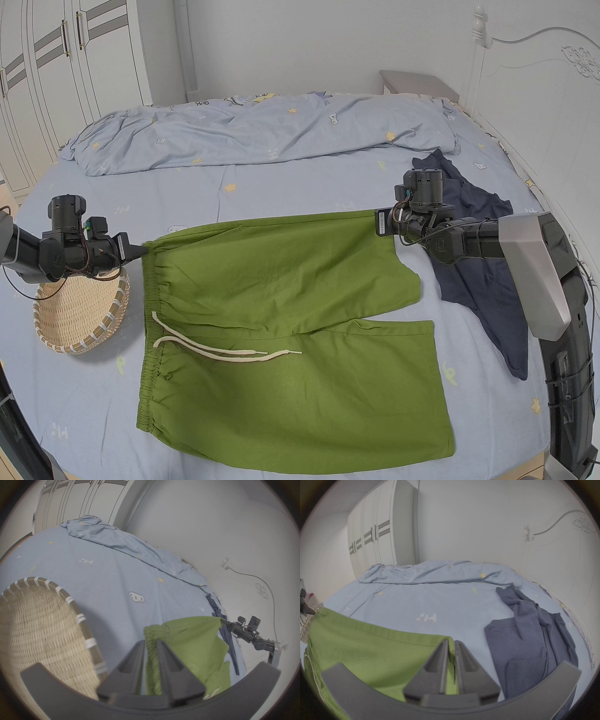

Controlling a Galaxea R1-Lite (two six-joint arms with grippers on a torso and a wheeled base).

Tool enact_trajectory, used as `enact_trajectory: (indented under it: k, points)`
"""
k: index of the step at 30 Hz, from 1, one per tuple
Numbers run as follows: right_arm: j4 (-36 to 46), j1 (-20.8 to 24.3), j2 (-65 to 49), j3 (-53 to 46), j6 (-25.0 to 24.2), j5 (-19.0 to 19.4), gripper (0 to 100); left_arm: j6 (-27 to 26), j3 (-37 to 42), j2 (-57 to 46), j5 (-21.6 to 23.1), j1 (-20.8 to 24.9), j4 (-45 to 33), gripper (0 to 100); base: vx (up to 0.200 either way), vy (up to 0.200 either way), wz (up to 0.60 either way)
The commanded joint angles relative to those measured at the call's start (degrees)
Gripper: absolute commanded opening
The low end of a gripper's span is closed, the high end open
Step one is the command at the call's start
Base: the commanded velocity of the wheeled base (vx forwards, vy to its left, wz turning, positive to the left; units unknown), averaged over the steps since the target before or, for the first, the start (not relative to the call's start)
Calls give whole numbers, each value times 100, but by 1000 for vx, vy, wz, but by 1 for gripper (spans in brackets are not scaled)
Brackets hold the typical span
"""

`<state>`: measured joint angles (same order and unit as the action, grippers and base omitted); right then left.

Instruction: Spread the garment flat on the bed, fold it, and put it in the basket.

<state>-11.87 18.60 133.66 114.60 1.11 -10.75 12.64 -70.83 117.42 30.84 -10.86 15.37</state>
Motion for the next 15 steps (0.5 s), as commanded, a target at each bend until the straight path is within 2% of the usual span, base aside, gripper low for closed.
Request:
enact_trajectory:
  k: [1, 15]
  points:
    - [-8, 12, 38, -1, 3, 21, 100, -7, -54, 79, 18, 31, 1, 100, 0, 0, 0]
    - [10, 29, 11, -1, -41, 21, 100, 19, -168, -105, -184, 295, 10, 100, 0, 0, 0]
